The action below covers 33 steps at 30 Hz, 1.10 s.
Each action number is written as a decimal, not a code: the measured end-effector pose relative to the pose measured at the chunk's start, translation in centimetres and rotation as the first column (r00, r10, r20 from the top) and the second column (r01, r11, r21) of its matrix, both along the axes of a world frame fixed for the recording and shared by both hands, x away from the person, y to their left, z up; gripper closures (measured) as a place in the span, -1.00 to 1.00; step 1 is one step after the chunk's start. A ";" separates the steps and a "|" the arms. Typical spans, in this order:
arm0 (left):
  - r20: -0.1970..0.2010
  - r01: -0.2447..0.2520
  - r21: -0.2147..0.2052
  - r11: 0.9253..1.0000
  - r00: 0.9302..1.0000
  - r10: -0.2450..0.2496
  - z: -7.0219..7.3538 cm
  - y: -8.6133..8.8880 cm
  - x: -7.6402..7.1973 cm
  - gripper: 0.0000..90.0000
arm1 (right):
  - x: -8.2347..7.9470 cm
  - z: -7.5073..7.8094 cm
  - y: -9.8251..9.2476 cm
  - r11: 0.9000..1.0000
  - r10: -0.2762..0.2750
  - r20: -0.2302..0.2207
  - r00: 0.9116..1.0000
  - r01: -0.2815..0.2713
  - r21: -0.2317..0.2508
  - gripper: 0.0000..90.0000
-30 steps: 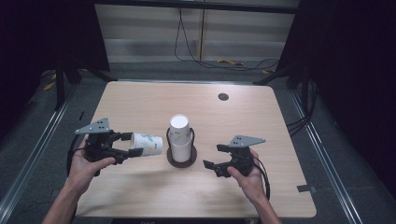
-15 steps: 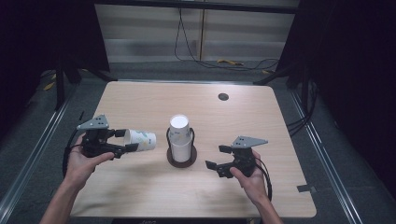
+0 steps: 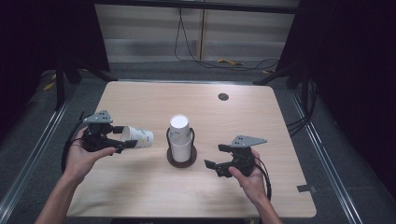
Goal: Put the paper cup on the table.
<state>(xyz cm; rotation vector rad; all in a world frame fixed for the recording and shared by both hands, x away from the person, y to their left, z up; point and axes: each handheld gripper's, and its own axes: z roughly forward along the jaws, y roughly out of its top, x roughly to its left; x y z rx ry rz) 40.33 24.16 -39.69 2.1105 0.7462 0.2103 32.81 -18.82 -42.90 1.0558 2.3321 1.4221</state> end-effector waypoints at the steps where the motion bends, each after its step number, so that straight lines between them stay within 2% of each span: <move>1: -0.001 0.000 0.011 1.000 1.000 0.000 0.1 0.0 0.2 -0.42 | 0.0 0.1 0.0 1.000 0.000 -0.004 1.000 0.000 0.001 -0.66; 2: -0.012 0.002 0.016 1.000 1.000 -0.002 0.1 -0.1 0.3 -0.42 | -0.1 0.1 0.0 1.000 -0.001 -0.007 1.000 0.001 -0.001 -0.66; 7: -0.016 -0.006 0.051 0.999 1.000 0.007 0.4 -0.2 0.8 -0.42 | -0.3 0.0 -0.3 1.000 -0.004 -0.008 1.000 0.004 0.006 -0.66; 19: -0.092 0.016 0.128 0.992 0.996 -0.004 -0.3 -1.3 2.2 -0.42 | -0.1 -0.4 -0.2 1.000 0.005 -0.018 1.000 -0.005 0.003 -0.65; 23: -0.133 0.047 0.165 0.985 0.991 -0.025 -0.7 -1.5 2.7 -0.43 | -0.1 -0.4 -0.2 1.000 0.007 -0.020 1.000 -0.007 0.001 -0.65; 26: -0.144 0.065 0.209 0.976 0.989 -0.035 -0.9 -1.8 2.8 -0.43 | -0.1 -0.4 -0.2 1.000 0.001 -0.019 1.000 -0.001 -0.007 -0.65; 28: -0.150 0.062 0.234 0.970 0.988 -0.027 -1.0 -2.0 2.9 -0.43 | -0.1 -0.4 -0.3 1.000 -0.001 -0.021 1.000 0.001 -0.006 -0.65; 29: -0.146 0.055 0.236 0.970 0.989 -0.020 -1.0 -2.1 2.9 -0.43 | -0.1 -0.4 -0.3 1.000 -0.002 -0.018 1.000 0.002 -0.007 -0.65; 31: -0.166 0.062 0.256 0.965 0.986 -0.019 -1.1 -2.2 3.2 -0.43 | -0.1 -0.4 -0.3 1.000 0.000 -0.016 1.000 0.000 -0.006 -0.65; 32: -0.177 0.060 0.257 0.965 0.984 -0.013 -1.1 -2.4 3.3 -0.43 | -0.1 -0.4 -0.3 1.000 -0.002 -0.018 1.000 0.002 -0.005 -0.65; 33: -0.176 0.060 0.266 0.962 0.984 -0.013 -1.1 -2.5 3.4 -0.43 | -0.1 -0.4 -0.3 1.000 -0.002 -0.019 1.000 0.001 -0.006 -0.65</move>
